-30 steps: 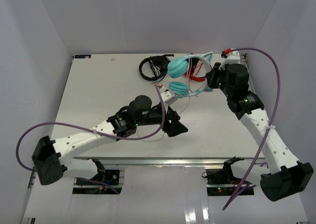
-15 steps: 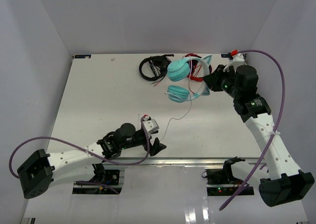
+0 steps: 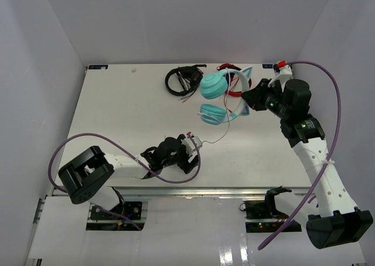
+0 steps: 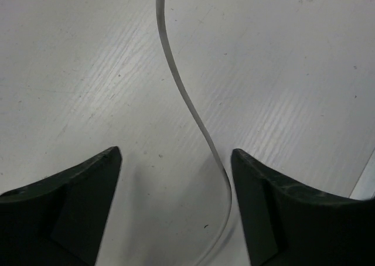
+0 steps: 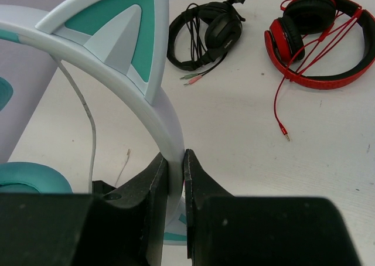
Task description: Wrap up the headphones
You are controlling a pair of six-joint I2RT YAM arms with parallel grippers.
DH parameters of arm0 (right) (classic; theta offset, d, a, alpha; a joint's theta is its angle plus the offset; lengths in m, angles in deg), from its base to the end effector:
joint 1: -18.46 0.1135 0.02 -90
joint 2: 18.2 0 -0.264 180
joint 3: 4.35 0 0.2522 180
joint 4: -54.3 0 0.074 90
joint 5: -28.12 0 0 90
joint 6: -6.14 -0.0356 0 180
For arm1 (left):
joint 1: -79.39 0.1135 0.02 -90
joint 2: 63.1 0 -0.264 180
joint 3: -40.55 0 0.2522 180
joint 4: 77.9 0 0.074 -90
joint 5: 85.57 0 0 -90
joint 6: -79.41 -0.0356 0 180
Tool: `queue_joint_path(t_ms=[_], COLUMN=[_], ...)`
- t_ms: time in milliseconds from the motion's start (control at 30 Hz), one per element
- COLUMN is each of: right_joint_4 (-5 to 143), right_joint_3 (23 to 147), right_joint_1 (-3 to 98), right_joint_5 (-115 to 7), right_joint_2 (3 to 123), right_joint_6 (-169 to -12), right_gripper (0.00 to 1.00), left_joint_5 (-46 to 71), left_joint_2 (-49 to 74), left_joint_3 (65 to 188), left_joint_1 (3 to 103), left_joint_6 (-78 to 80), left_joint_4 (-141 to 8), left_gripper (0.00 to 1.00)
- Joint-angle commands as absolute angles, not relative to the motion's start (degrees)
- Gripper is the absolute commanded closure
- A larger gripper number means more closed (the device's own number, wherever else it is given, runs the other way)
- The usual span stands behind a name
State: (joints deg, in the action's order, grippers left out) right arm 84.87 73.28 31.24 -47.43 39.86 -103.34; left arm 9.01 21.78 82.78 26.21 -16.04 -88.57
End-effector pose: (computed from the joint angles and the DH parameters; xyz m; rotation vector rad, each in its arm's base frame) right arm 0.2169 0.0583 0.4013 -0.0821 1.7978 0.6279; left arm 0.1624 -0.2217 0.1476 1.1101 1.8782 -0.5691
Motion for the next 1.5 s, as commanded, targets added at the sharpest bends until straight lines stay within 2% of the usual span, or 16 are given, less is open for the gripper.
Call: queue_joint_path(t_ms=[0, 67, 100, 133, 167, 233, 333, 433, 600, 700, 733, 800, 900, 1133, 1267, 1467], right_joint_4=[80.6, 80.7, 80.8, 80.9, 81.0, 81.0, 79.2, 81.4, 92.0, 92.8, 92.6, 89.0, 83.3, 69.6, 61.9, 62.9], right_joint_3=[73.8, 73.9, 74.1, 74.3, 74.5, 74.9, 74.1, 71.8, 67.9, 65.1, 64.1, 61.5, 57.5, 56.5, 58.4, 64.8], right_joint_1=[30.6, 30.4, 30.2, 30.1, 29.9, 29.7, 29.7, 29.8, 31.9, 33.7, 34.2, 34.9, 36.6, 43.5, 48.3, 50.0], right_joint_5=[-44.1, -43.6, -43.5, -42.9, -42.1, -37.8, -22.9, -15.4, -18.6, -29.6, -30.6, -41.9, -52.4, -77.1, -87.8, -96.4], right_joint_2=[38.0, 38.0, 38.0, 37.9, 37.9, 37.9, 37.0, 34.9, 32.2, 31.2, 31.0, 30.9, 32.3, 39.5, 44.6, 52.6], right_joint_6=[-106.6, -106.7, -106.7, -106.7, -106.6, -105.1, -96.1, -86.7, -67.5, -60.7, -60.5, -58.2, -56.4, -64.8, -67.9, -80.7], right_gripper=[0.92, 0.92, 0.92, 0.92, 0.92, 0.92, 0.92, 0.92, 0.92, 0.92, 0.92, 0.92, 0.92, 0.92, 0.92, 0.92], left_joint_5=[8.5, 9.6, 9.7, 10.1, 10.3, 10.1, 13.3, 19.5, 32.7, 37.2, 38.2, 41.2, 42.3, 44.7, 43.5, 39.8], left_joint_2=[25.0, 26.1, 26.2, 25.7, 24.9, 22.6, 18.3, 14.3, 10.5, 12.3, 12.3, 11.7, 11.2, 14.8, 18.3, 21.8], left_joint_3=[87.0, 88.3, 88.1, 87.8, 87.4, 85.7, 84.9, 86.6, 97.7, 106.4, 108.6, 112.2, 115.9, 123.8, 124.4, 122.8], left_joint_1=[26.4, 26.4, 26.4, 26.4, 26.4, 26.6, 29.0, 35.2, 49.0, 51.3, 51.4, 51.3, 50.4, 39.3, 34.4, 31.6], left_joint_6=[-16.6, -15.7, -15.2, -14.9, -14.9, -16.1, -18.9, -19.9, -18.8, -17.3, -16.9, -11.5, -2.2, 7.2, 15.4, 30.2], left_joint_4=[-87.6, -86.6, -86.6, -86.7, -86.9, -87.4, -84.4, -80.2, -67.4, -56.4, -56.2, -54.1, -54.0, -49.6, -51.8, -63.9], left_gripper=[0.31, 0.68, 0.83, 0.94, 1.0, 1.0, 1.0, 1.0, 1.0, 1.0, 1.0, 1.0, 1.0, 1.0, 1.0, 0.99])
